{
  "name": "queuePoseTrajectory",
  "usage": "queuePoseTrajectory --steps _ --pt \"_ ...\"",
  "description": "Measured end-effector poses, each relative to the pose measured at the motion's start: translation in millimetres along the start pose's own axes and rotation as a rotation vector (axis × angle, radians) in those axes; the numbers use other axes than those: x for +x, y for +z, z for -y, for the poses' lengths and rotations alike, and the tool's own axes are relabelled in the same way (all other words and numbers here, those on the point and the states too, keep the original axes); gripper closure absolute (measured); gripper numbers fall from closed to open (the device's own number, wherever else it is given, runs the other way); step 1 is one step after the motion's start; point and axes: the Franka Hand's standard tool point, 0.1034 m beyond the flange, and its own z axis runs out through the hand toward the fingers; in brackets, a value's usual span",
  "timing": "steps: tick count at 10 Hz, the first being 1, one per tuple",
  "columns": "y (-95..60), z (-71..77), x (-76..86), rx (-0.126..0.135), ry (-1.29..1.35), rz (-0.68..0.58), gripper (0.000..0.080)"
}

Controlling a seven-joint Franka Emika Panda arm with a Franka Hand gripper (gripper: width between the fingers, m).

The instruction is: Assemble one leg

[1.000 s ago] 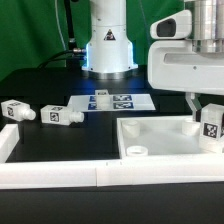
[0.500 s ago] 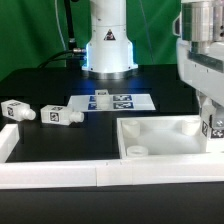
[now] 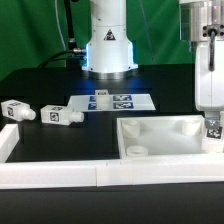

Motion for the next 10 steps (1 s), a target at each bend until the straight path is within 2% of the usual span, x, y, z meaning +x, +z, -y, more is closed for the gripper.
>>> queuePoseTrajectory --steps 1,2,4,7,8,10 --pt "0.5 -0.3 0.0 -0.001 -0.015 0.000 0.0440" --pt "0.8 -0.4 0.0 -0.001 -0.037 -0.001 0.0440" --pt "0.9 -5.3 -8.6 -0.003 -0.203 0.001 0.0187" --pt "-0.3 -6.1 -13.4 0.001 -0.690 -0.004 0.0152" --pt "0.1 -4.1 -10.8 0.036 -0.701 -0.010 0.0152" --pt "0.6 -4.3 -9.1 0.035 -0.870 -0.016 0.0150"
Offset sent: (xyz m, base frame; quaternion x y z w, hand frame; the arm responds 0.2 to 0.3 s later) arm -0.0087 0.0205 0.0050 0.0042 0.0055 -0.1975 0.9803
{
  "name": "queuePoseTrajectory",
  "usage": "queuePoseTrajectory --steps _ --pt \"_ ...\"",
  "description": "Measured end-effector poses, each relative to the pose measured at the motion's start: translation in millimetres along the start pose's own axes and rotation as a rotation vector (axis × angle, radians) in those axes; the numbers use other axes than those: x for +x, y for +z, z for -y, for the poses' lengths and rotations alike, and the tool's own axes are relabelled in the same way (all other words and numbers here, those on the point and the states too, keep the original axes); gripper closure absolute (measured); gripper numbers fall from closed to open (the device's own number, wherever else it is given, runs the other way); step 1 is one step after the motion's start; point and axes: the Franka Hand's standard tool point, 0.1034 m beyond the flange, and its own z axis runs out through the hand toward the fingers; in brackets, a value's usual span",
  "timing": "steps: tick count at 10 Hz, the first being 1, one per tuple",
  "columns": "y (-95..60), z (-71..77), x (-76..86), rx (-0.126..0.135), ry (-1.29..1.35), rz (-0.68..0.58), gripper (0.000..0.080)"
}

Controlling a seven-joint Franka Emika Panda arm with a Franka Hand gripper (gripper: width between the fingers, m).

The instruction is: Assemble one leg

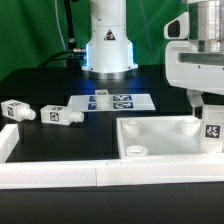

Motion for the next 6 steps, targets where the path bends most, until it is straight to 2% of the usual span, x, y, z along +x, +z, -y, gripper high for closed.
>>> queuePoseTrajectory --steps 4,6 --pt "2.4 -0.7 5.3 -0.020 -0.552 -0.016 0.0150" --pt "3.7 -1.3 6.5 -0.016 -0.557 -0.022 0.0150"
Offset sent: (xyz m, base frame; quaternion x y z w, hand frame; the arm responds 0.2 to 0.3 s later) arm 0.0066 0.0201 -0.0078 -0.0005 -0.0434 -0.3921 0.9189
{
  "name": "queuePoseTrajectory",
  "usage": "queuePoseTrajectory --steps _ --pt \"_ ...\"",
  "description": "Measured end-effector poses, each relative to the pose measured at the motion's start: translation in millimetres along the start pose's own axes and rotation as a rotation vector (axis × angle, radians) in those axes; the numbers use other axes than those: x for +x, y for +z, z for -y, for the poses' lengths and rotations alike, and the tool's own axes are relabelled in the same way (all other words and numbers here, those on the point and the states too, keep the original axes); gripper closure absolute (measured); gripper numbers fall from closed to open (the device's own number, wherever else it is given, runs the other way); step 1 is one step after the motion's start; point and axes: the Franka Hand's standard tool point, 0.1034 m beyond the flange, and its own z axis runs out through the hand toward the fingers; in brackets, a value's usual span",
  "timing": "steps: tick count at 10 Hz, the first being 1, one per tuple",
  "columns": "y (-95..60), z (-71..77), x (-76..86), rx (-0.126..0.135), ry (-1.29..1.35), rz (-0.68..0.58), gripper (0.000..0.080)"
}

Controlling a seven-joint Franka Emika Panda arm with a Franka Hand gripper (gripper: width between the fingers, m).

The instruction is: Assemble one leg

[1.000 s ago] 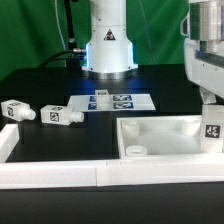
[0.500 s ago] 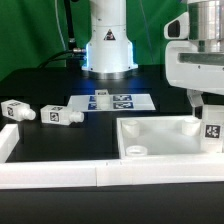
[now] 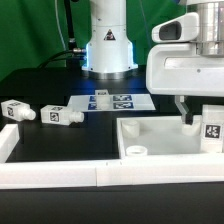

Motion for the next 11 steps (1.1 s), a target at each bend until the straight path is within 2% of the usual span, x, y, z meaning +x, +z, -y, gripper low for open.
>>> queuePoseTrajectory --steps 2,3,4,5,7,8,11 --pt "0.0 0.0 0.0 0.000 0.019 0.000 0.0408" --pt "0.1 0.0 -0.2 0.001 0.083 0.001 0.0408" --pt "0.2 -0.3 -0.2 0.000 0.143 0.001 0.0512" --pt "0.3 -0.6 -0.1 0.000 0.227 0.002 0.0512" --pt "0.4 -0.8 1.1 -0.026 0.530 0.024 0.0512" --pt "0.6 -1.3 1.5 -0.031 0.663 0.027 0.0512" --pt "1.2 -0.4 -0.2 -0.028 1.097 0.043 0.0512"
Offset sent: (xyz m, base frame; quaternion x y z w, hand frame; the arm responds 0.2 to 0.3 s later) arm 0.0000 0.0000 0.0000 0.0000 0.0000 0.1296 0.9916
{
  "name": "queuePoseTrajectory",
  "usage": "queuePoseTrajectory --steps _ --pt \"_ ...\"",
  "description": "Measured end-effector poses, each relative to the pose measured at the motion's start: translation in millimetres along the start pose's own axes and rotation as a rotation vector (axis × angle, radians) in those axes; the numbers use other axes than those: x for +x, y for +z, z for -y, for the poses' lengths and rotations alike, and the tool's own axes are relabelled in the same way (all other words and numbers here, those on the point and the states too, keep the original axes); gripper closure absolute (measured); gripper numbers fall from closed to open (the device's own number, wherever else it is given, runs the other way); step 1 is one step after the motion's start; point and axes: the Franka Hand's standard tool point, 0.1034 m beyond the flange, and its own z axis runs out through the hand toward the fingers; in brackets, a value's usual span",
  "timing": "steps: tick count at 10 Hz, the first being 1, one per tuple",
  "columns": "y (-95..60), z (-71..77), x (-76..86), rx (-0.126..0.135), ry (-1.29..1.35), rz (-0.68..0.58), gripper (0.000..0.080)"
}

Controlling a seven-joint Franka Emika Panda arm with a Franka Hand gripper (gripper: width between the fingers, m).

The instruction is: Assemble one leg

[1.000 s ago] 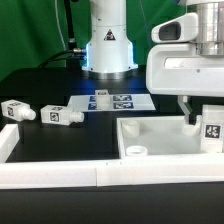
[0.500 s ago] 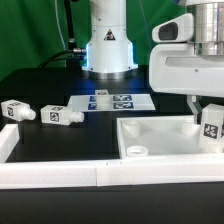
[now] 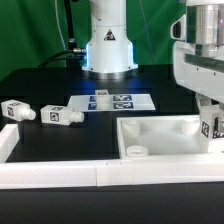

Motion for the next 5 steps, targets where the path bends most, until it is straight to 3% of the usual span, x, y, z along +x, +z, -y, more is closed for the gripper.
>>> queuePoseTrajectory --steps 2,5 --pt "0.4 -1.3 1.1 0.018 0.209 0.010 0.0512" --pt "0.4 -1.6 1.2 0.018 0.268 0.014 0.0512"
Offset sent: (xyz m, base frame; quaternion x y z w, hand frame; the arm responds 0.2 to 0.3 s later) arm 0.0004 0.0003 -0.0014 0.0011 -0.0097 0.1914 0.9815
